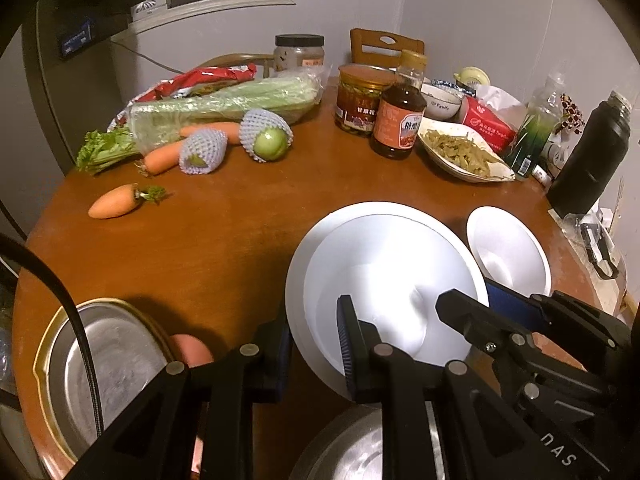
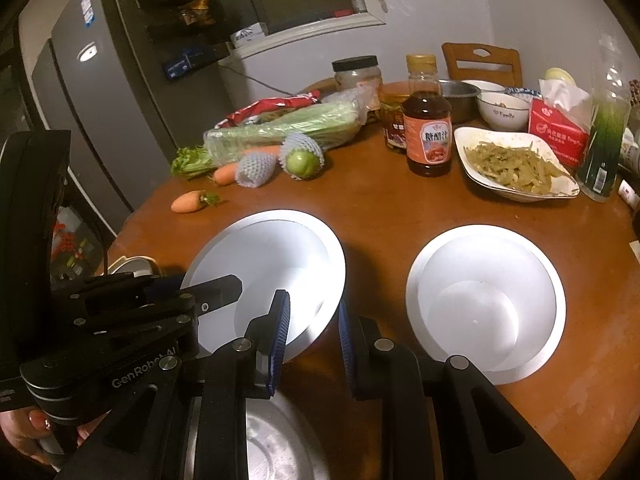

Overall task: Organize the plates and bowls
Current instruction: 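Grasp the red bowl's white rim with the left tool and lift it, then carry the red bowl over the steel bowl, lower it inside, open left tool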

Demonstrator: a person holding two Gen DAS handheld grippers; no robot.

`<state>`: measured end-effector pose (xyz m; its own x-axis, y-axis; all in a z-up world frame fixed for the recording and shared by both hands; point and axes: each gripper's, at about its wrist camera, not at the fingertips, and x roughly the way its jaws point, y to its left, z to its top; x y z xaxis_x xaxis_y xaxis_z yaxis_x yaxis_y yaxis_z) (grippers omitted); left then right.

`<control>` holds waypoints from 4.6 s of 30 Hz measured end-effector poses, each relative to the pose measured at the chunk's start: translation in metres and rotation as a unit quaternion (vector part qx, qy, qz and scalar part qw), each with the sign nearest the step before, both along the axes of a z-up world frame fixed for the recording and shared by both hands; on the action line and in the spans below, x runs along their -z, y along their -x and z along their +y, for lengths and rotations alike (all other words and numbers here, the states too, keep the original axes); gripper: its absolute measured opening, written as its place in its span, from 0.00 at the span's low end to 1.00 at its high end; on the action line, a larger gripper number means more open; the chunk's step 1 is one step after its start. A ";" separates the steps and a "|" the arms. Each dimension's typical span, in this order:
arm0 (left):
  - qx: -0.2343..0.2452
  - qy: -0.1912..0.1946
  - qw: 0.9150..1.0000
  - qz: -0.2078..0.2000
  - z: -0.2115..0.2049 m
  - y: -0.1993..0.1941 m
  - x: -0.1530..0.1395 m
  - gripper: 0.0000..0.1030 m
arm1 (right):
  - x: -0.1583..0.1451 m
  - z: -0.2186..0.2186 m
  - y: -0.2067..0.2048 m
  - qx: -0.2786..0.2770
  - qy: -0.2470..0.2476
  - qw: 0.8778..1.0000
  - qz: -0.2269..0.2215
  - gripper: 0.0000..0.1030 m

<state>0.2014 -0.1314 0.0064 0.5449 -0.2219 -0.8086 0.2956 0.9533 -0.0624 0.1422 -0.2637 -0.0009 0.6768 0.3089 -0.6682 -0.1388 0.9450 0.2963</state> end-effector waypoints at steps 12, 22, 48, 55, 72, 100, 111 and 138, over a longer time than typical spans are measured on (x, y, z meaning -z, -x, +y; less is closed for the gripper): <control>-0.003 -0.001 1.000 -0.026 0.006 0.029 -0.021 0.21 | -0.023 0.010 0.026 -0.009 0.007 1.000 -0.026 0.24; -0.003 0.000 0.999 -0.048 0.011 0.059 -0.038 0.21 | -0.037 0.014 0.051 -0.012 0.013 0.999 -0.046 0.24; -0.004 -0.007 0.997 -0.078 0.019 0.129 -0.055 0.21 | -0.057 0.023 0.121 -0.023 0.021 0.996 -0.086 0.25; 0.000 -0.013 0.997 -0.070 0.016 0.141 -0.046 0.21 | -0.050 0.023 0.134 -0.027 0.024 0.997 -0.074 0.26; -0.003 -0.031 0.999 -0.041 0.010 0.143 -0.020 0.23 | -0.033 0.024 0.141 -0.035 0.034 0.997 -0.056 0.26; 0.000 -0.037 0.999 -0.010 0.003 0.126 0.013 0.23 | 0.000 0.026 0.122 -0.038 0.055 0.998 -0.017 0.27; -0.002 -0.038 0.999 -0.003 0.004 0.121 0.022 0.23 | 0.013 0.027 0.115 -0.038 0.069 0.997 -0.002 0.27; -0.013 -0.013 1.000 -0.009 0.015 0.119 0.016 0.26 | 0.009 0.024 0.113 -0.015 0.073 0.997 -0.005 0.34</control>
